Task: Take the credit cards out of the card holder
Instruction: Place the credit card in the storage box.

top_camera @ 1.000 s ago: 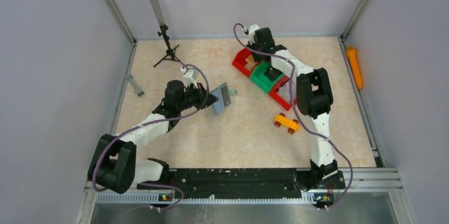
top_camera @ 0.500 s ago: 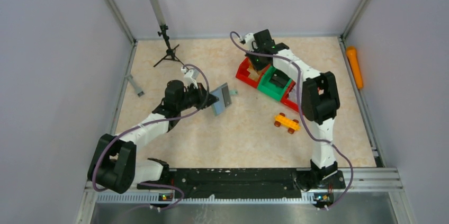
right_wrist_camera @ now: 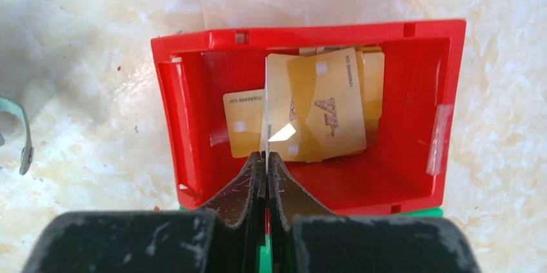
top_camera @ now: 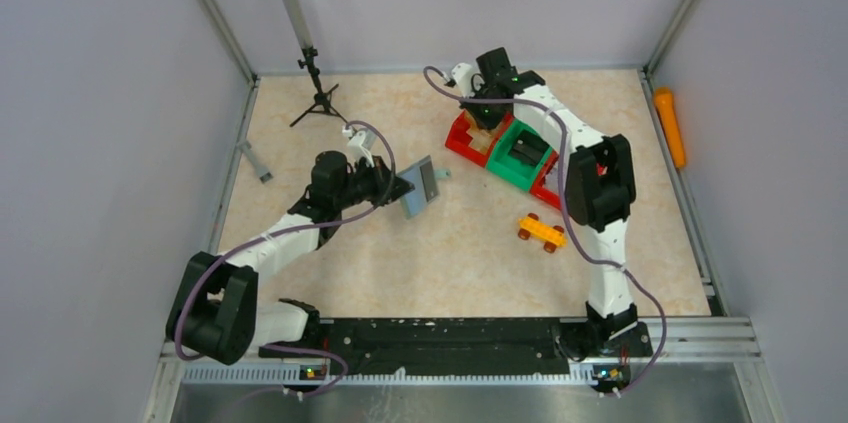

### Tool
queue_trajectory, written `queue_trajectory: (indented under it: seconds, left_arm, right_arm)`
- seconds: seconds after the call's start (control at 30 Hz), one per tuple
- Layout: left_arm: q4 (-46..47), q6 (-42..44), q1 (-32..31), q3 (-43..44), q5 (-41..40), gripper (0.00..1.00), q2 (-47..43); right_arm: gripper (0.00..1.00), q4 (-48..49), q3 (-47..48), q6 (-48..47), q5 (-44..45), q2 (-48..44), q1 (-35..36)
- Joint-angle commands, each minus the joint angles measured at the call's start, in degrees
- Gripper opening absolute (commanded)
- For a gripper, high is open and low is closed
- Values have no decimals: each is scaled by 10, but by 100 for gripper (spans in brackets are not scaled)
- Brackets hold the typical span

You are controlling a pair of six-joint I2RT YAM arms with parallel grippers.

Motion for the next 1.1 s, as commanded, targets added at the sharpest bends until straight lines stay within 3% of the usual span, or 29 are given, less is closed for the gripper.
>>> queue_trajectory:
  seconds: [0.0,0.3,0.33,0.4,0.47,0.67,0.93,1.07]
  left_arm:
    - [45,-4,0,8,17,0,9]
    - [49,-4,1,11,23,0,19]
    - [50,-5,0,11,25,0,19]
    - [50,-5,0,11,25,0,17]
    - [49,-6,0,11,27,0,16]
    - [54,-9,0,11,35,0,16]
    - [53,-7,0,10,36,0,12]
    - [55,-8,0,7,38,0,4]
  right_arm:
    - [0,-54,77,-68,-20,42,1]
    - [0,-46,97,-83,-37,89,-7]
    - [5,-43,98,-82,-41,91,-9]
    - [26,-27,99,-70,-29,94,-12]
    - [34,-11,99,-62,2,98,-15]
    - [35,69,70,-35,62,81,-20]
    - [39,80,59,-1,39,40,-19]
    - [53,133,-19,46,1,-54,-15]
